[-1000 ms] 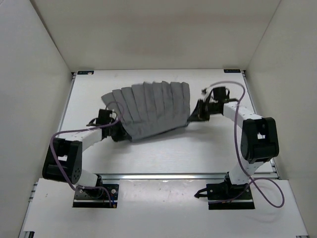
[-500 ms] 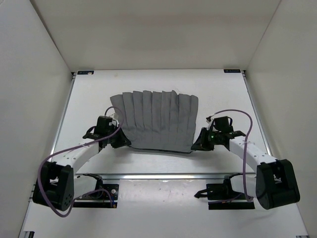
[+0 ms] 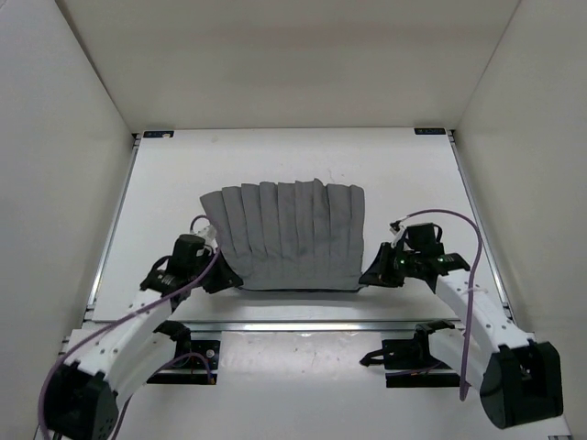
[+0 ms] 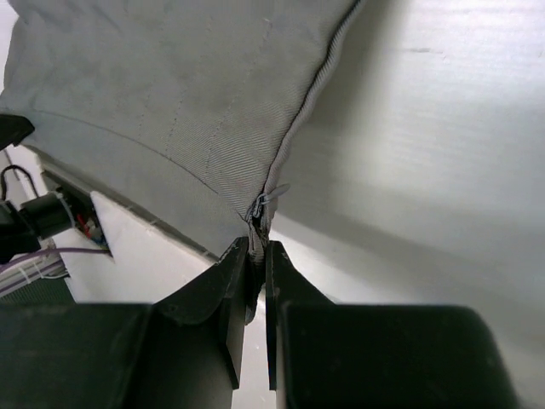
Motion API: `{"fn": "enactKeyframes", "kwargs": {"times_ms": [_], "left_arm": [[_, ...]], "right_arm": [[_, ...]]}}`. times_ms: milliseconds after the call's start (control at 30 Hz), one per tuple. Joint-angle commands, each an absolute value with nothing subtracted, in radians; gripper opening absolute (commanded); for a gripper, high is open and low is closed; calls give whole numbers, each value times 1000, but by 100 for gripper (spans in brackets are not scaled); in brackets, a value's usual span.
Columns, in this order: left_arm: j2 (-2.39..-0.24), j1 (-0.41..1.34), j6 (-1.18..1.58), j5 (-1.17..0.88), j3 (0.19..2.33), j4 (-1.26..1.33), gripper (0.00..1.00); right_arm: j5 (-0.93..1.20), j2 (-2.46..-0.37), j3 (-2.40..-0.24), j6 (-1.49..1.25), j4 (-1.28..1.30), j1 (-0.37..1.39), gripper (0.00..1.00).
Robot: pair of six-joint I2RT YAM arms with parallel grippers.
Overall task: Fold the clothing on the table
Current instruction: Fold the skirt
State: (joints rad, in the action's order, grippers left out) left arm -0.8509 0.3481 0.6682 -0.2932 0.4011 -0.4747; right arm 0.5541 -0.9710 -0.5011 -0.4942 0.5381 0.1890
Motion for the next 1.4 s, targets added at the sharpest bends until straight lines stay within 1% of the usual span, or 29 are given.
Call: {"fn": "enactKeyframes", "kwargs": {"times_ms": [0, 67, 167, 300, 367, 500, 567, 700, 867, 967, 1067, 1167, 1200, 1233, 1267, 1300, 1333, 1367], "left_arm": [[-686, 321, 700, -281, 434, -607, 0], [-626, 322, 710, -305, 454, -656, 0], [-572, 328, 710, -331, 523, -733, 0], [-589, 304, 687, -362, 650, -759, 0], [-667, 285, 640, -377, 717, -761, 0], [-808, 236, 597, -371, 782, -683, 0], [-885, 210, 589, -397, 791, -600, 0], [-1070, 200, 566, -396, 848, -516, 0], [-1253, 166, 566, -414, 873, -413, 1], [-1348, 149, 558, -426, 906, -388, 1], [-1417, 129, 558, -417, 922, -345, 5], [-1475, 104, 569, -416, 933, -302, 6], [-1497, 92, 571, -419, 940, -293, 9], [-1509, 84, 593, -420, 937, -266, 28], [-1526, 80, 610, -440, 940, -235, 50], [-1540, 65, 621, -468, 939, -215, 65], [-1543, 52, 636, -486, 934, -180, 71], [-1549, 51, 653, -498, 940, -164, 80]], "right_arm": [[567, -847, -558, -480, 667, 167, 0], [593, -790, -583, -463, 738, 152, 0], [585, -741, -691, -437, 880, 175, 0], [560, -744, -802, -399, 983, 176, 0], [557, -767, -868, -371, 994, 135, 0], [541, -876, -923, -361, 921, 133, 0], [546, -934, -931, -365, 861, 117, 0], [607, -1081, -948, -377, 732, 52, 0], [621, -1294, -1018, -396, 618, 38, 0], [630, -1403, -1065, -420, 563, 49, 0], [652, -1504, -1123, -443, 520, 49, 0], [669, -1581, -1156, -468, 467, 51, 0], [675, -1600, -1154, -488, 437, 46, 1], [684, -1609, -1151, -489, 416, 48, 14], [690, -1612, -1141, -498, 390, 43, 34], [686, -1609, -1141, -503, 358, 43, 37], [677, -1609, -1144, -489, 354, 46, 40], [657, -1605, -1149, -488, 365, 52, 44]]}}
